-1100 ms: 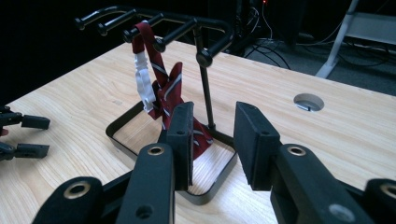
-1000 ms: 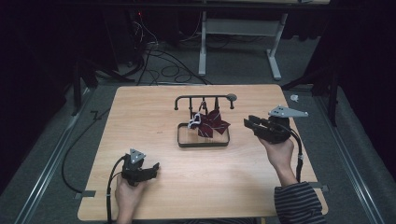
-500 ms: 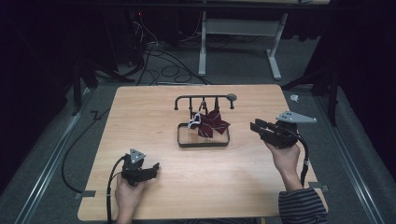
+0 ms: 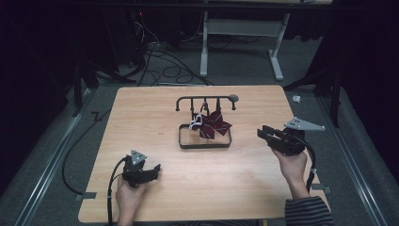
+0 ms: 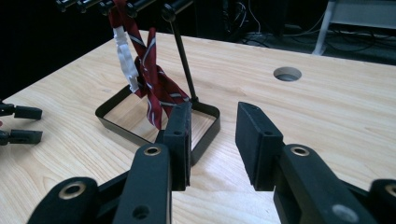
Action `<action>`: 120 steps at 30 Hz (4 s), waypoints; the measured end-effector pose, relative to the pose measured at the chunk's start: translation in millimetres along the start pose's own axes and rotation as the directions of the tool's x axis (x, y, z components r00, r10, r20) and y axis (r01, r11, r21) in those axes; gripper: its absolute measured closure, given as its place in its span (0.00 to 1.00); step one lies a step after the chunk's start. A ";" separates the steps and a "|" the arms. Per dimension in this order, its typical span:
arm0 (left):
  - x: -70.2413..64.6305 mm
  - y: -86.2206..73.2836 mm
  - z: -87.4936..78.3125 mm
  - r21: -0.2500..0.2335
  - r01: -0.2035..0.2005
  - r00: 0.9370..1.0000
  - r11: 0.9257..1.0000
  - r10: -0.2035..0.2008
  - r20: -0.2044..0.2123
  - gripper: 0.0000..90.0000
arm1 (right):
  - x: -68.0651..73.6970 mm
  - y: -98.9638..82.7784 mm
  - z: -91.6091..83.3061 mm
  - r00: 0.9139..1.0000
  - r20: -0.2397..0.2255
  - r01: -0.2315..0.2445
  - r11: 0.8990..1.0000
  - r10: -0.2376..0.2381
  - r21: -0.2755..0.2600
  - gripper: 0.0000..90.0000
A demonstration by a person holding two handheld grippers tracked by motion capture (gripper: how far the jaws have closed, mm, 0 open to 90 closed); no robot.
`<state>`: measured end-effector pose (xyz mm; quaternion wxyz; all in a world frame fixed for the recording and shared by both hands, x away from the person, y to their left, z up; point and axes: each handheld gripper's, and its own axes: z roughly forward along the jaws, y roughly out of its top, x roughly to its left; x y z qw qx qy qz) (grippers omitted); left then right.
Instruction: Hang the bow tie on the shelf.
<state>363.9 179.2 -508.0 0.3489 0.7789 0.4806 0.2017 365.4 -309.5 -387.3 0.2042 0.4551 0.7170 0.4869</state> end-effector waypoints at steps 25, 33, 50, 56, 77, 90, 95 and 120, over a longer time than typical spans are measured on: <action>0.0 0.0 0.0 0.000 0.000 1.000 1.000 0.000 0.000 0.25 | -13.6 -32.6 -9.8 0.997 0.027 -0.067 0.998 0.067 0.002 0.75; 0.0 0.0 0.0 0.000 0.000 1.000 1.000 0.000 0.000 0.25 | -17.5 -43.9 -9.6 0.996 0.036 -0.087 0.996 0.087 0.014 0.75; 0.0 0.0 0.0 0.000 0.000 1.000 1.000 0.000 0.000 0.25 | -20.0 -62.8 3.4 0.993 0.049 -0.107 0.993 0.104 0.050 0.75; 0.0 0.0 0.0 0.000 -0.001 1.000 1.000 0.001 0.000 0.25 | -20.3 -68.5 8.6 0.993 0.056 -0.112 0.991 0.108 0.070 0.75; 0.0 0.0 0.0 0.000 0.000 1.000 1.000 0.000 0.000 0.25 | -13.4 -85.9 35.7 0.995 0.056 -0.087 0.983 0.079 0.161 0.75; -0.1 0.0 0.0 0.000 0.000 1.000 1.000 0.000 -0.001 0.25 | -9.0 -96.3 47.8 0.995 0.082 -0.063 0.980 0.048 0.189 0.73; -0.1 0.0 0.0 0.000 0.000 1.000 1.000 0.000 -0.001 0.25 | -7.9 -99.3 51.5 0.995 0.096 -0.051 0.979 0.032 0.199 0.72; -0.2 -0.1 -0.1 0.000 -0.001 1.000 1.000 0.001 -0.001 0.25 | 6.6 -100.3 60.7 0.982 0.165 0.048 0.959 -0.097 0.280 0.51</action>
